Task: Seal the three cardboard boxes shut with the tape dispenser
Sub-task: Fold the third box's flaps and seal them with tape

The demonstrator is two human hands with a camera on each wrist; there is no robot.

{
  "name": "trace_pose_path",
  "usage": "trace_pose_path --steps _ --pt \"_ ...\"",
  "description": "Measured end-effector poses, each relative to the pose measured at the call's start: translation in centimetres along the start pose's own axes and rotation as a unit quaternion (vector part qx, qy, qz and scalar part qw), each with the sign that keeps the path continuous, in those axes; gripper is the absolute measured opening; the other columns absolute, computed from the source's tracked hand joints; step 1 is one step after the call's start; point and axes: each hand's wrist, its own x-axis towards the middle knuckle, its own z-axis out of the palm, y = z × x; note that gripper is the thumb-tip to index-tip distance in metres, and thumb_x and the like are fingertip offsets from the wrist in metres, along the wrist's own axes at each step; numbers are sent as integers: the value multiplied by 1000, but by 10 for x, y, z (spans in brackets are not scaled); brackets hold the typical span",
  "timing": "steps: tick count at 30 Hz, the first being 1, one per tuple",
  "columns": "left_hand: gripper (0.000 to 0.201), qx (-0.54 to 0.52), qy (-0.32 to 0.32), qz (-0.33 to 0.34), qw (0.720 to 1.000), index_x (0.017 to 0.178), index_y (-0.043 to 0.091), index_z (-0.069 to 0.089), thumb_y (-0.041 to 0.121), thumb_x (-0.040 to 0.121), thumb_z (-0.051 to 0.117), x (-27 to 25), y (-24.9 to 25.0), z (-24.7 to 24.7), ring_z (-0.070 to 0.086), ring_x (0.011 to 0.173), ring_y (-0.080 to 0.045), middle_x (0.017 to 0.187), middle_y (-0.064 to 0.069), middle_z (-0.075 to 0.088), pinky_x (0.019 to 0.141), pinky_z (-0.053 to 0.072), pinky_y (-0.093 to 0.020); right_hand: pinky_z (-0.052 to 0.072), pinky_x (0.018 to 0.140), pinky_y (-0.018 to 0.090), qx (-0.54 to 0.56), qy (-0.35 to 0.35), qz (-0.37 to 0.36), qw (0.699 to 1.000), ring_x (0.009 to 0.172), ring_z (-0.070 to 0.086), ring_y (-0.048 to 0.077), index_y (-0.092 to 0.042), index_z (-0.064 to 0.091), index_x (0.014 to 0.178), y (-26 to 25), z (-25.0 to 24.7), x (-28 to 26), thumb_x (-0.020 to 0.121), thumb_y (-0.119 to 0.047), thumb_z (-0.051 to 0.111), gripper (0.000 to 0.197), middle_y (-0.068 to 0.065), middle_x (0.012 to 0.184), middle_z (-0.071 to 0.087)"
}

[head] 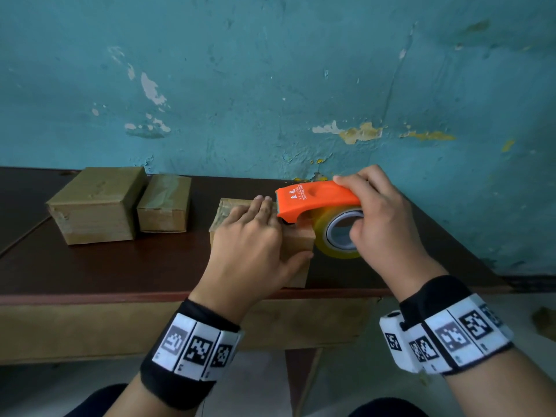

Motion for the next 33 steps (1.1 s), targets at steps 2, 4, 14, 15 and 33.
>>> trace_pose_path --steps 2,4,14,15,33 --pt "90 -13 6 -2 1000 123 1 73 77 84 46 0 0 0 61 134 -32 139 -20 66 108 50 -45 53 80 40 0 5 3 1000 97 56 25 -12 64 130 -2 2 -1 72 23 58 68 4 117 51" --pt "92 -17 6 -7 1000 127 4 71 80 84 43 0 -1 1 59 136 -29 141 -16 65 108 48 -43 53 80 40 1 10 9 1000 96 56 25 -12 64 129 -3 4 -2 72 23 58 67 4 116 50" --pt "66 -52 66 26 996 115 17 77 74 85 65 -5 -5 1 73 110 -24 128 -5 74 88 53 -35 55 71 49 -28 -6 24 999 92 59 33 -16 60 113 -14 -1 1 71 17 64 53 4 114 53" --pt "65 -54 66 22 996 114 18 77 74 84 65 -5 -5 0 73 108 -24 127 -4 75 86 54 -35 55 70 48 -39 -6 22 999 91 59 34 -16 59 113 -16 -1 2 72 17 64 53 4 113 54" --pt "62 -61 84 -6 995 109 24 80 77 79 71 -5 -4 -4 75 103 -17 125 5 76 75 55 -30 56 58 45 -170 -34 -13 985 82 62 37 -14 56 121 -6 -2 1 76 8 75 53 10 102 60"
